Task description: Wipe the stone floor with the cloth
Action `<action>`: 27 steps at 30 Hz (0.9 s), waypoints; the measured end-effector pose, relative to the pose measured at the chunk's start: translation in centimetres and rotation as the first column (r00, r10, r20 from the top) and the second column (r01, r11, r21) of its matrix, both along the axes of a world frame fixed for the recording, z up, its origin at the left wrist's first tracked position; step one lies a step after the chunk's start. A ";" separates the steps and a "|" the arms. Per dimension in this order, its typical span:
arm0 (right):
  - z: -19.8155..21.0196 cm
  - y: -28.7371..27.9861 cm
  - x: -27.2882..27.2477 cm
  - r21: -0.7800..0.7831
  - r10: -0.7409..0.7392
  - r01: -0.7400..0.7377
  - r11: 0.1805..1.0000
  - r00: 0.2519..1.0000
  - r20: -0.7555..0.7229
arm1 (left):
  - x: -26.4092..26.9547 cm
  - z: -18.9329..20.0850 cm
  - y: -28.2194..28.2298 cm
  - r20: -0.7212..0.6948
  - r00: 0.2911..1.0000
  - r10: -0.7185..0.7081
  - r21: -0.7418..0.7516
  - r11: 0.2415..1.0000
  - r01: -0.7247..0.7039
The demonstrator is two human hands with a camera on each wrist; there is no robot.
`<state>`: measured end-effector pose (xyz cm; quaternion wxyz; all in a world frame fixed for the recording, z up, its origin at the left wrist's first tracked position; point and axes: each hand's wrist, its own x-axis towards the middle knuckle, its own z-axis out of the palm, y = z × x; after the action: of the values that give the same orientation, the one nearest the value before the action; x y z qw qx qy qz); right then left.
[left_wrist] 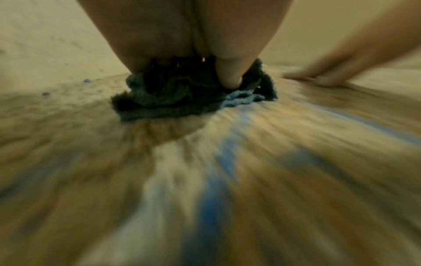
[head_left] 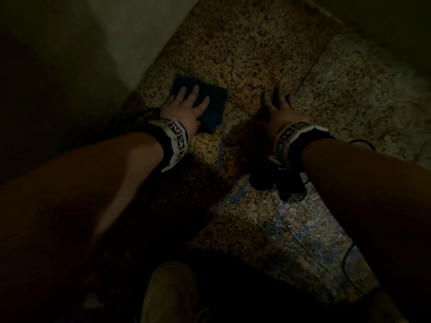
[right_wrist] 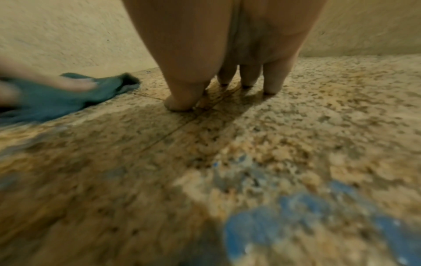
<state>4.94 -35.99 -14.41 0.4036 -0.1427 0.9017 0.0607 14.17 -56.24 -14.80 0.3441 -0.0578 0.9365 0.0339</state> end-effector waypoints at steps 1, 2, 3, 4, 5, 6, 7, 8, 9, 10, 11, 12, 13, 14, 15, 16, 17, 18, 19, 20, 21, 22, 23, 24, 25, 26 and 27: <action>0.1 0.0 0.0 -0.009 -0.001 0.001 1.000 1.000 0.006 | 0.8 0.0 0.4 0.002 1.000 -0.025 0.005 1.000 0.025; 0.3 0.0 -0.1 -0.018 0.001 -0.001 1.000 1.000 0.010 | 1.7 0.1 0.9 0.005 0.999 -0.045 0.006 0.999 0.045; 0.5 0.1 -0.1 -0.025 0.008 -0.008 1.000 1.000 0.013 | 2.6 0.1 1.4 0.010 0.998 -0.055 0.006 0.998 0.055; 0.6 0.2 -0.2 -0.032 0.016 -0.015 0.999 1.000 0.017 | 3.3 0.1 1.8 0.019 0.998 -0.059 0.007 0.998 0.059; 0.7 0.5 -0.2 -0.035 0.020 -0.020 0.999 1.000 0.018 | 4.0 0.2 2.2 0.034 0.998 -0.059 0.009 0.998 0.059; 0.8 1.0 -0.1 -0.026 0.021 -0.021 0.999 1.000 0.013 | 4.5 0.2 2.4 0.049 0.997 -0.061 0.011 0.998 0.060; 0.9 1.7 -0.1 -0.010 0.018 -0.018 1.000 1.000 0.000 | 4.9 0.2 2.6 0.062 0.996 -0.065 0.014 0.998 0.064; 1.0 2.5 0.1 0.005 0.005 -0.005 1.000 1.000 -0.017 | 5.2 0.3 2.7 0.072 0.995 -0.070 0.016 0.998 0.069; 1.1 3.4 0.2 0.015 -0.017 0.017 1.000 1.000 -0.026 | 5.4 0.3 2.7 0.076 0.994 -0.075 0.016 0.997 0.074; 1.2 4.1 0.2 0.024 -0.034 0.035 0.999 0.999 -0.023 | 5.4 0.3 2.6 0.073 0.994 -0.078 0.016 0.997 0.077; 1.2 4.8 0.3 0.033 -0.043 0.043 0.999 0.999 -0.012 | 5.5 0.3 2.6 0.067 0.995 -0.081 0.017 0.997 0.080; 1.2 5.1 0.3 0.039 -0.042 0.042 0.998 0.999 -0.004 | 5.4 0.3 2.5 0.059 0.995 -0.084 0.018 0.996 0.083; 1.1 5.2 0.3 0.043 -0.036 0.036 0.998 0.999 -0.001 | 5.4 0.3 2.6 0.054 0.995 -0.085 0.020 0.996 0.084; 1.1 5.1 0.3 0.045 -0.032 0.032 0.998 0.999 -0.003 | 5.3 0.3 2.6 0.053 0.995 -0.081 0.022 0.997 0.080; 1.0 5.0 0.3 0.041 -0.030 0.030 0.999 1.000 -0.006 | 5.1 0.3 2.7 0.052 0.996 -0.072 0.024 0.997 0.071; 0.9 5.0 0.3 0.033 -0.031 0.031 0.999 0.999 -0.009 | 4.8 0.3 2.8 0.051 0.997 -0.061 0.023 0.998 0.059; 0.8 5.0 0.3 0.023 -0.035 0.035 0.999 0.999 -0.009 | 4.2 0.3 3.0 0.046 0.998 -0.052 0.024 0.998 0.051; 0.8 5.1 0.3 0.014 -0.039 0.039 0.999 0.999 -0.006 | 3.5 0.2 3.2 0.033 0.998 -0.047 0.027 0.999 0.046; 0.7 5.2 0.3 0.004 -0.042 0.042 0.999 0.999 -0.004 | 2.7 0.1 3.5 0.018 0.999 -0.041 0.032 0.999 0.040; 0.6 5.3 0.2 -0.006 -0.044 0.044 0.999 0.999 -0.005 | 1.8 0.0 3.7 0.006 0.999 -0.033 0.037 0.999 0.033; 0.6 5.4 0.2 -0.012 -0.046 0.046 0.999 0.999 -0.007 | 0.9 0.0 4.1 -0.004 1.000 -0.021 0.043 0.999 0.021; 0.5 5.4 0.1 -0.017 -0.046 0.046 0.999 0.999 -0.006 | 0.2 0.0 4.4 -0.010 1.000 -0.009 0.050 0.999 0.010; 0.4 5.5 0.1 -0.024 -0.047 0.047 0.999 0.999 0.000 | -0.2 0.0 4.7 -0.016 1.000 0.000 0.055 0.998 0.001; 0.4 5.5 0.1 -0.030 -0.050 0.050 0.998 0.999 0.003 | -0.5 -0.1 5.0 -0.023 1.000 0.006 0.054 0.999 -0.005; 0.4 5.5 0.1 -0.036 -0.052 0.052 0.998 0.999 0.004 | -0.5 -0.2 5.2 -0.029 1.000 0.007 0.046 0.999 -0.006; 0.4 5.6 0.1 -0.038 -0.050 0.050 0.998 0.999 0.001 | -0.4 -0.2 5.4 -0.037 0.999 0.008 0.035 0.999 -0.006; 0.4 5.6 0.2 -0.039 -0.050 0.050 0.998 0.999 0.000 | -0.2 -0.3 5.4 -0.041 0.999 0.008 0.030 1.000 -0.007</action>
<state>5.10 -30.40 -14.05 0.4018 -0.1282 0.9061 0.0329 13.92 -50.82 -15.10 0.3254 -0.0556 0.9426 0.0502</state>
